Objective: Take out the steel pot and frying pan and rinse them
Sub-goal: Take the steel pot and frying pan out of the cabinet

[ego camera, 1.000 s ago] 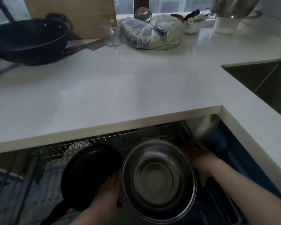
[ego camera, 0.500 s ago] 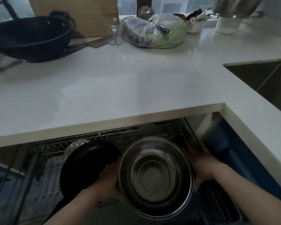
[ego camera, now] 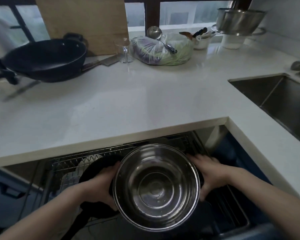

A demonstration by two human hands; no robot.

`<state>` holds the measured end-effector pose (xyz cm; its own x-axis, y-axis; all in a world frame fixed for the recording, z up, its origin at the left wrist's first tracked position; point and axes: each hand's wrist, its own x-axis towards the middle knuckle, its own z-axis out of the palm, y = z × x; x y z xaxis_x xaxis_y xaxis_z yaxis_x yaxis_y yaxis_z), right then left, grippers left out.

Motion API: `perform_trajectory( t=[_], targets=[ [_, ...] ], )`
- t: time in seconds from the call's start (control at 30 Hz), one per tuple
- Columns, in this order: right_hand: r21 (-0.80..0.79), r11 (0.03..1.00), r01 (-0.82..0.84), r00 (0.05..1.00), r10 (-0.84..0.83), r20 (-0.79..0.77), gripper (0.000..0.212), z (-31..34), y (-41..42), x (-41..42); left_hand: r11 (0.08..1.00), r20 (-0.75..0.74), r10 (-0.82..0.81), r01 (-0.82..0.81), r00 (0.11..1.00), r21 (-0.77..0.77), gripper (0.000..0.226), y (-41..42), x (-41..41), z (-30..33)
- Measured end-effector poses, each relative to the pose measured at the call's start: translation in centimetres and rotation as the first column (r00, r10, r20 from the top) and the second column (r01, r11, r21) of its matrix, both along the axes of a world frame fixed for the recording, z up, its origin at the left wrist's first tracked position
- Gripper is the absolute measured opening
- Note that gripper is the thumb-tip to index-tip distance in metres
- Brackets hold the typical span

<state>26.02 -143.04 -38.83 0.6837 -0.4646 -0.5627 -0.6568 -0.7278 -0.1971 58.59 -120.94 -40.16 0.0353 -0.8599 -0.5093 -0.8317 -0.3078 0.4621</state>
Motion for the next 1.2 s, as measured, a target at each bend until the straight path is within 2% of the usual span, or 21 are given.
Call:
perform_trajectory(
  t=[0.3, 0.57, 0.8, 0.97, 1.2],
  targets=[
    [0.043, 0.999, -0.002, 1.0, 0.002, -0.005, 0.147, 6.6, 5.1, 0.7, 0.994, 0.034, 0.019, -0.022, 0.999, 0.103, 0.16, 4.8, 0.1, 7.2],
    [0.033, 0.999, 0.032, 0.999, -0.032, 0.016, 0.147, 10.5, 10.4, -0.2, 0.999, 0.036, -0.004, 0.003, 0.999, 0.053, 0.162, 9.6, 0.5, 10.5],
    [0.043, 0.997, 0.069, 0.996, -0.071, 0.048, 0.145, 14.8, 12.8, -0.5, 1.0, 0.038, -0.028, 0.029, 0.999, -0.004, 0.163, 10.7, 1.2, 14.0],
    [0.014, 0.995, 0.102, 0.99, -0.103, 0.101, 0.146, 18.4, 10.9, -0.6, 0.99, 0.053, -0.08, 0.085, 0.995, -0.112, 0.157, 8.2, 2.1, 17.2],
    [-0.055, 0.99, 0.126, 0.986, -0.119, 0.12, 0.162, 21.3, 1.4, 0.4, 0.974, 0.126, -0.097, 0.121, 0.987, -0.193, 0.158, -1.2, 2.7, 21.0]
  ],
)
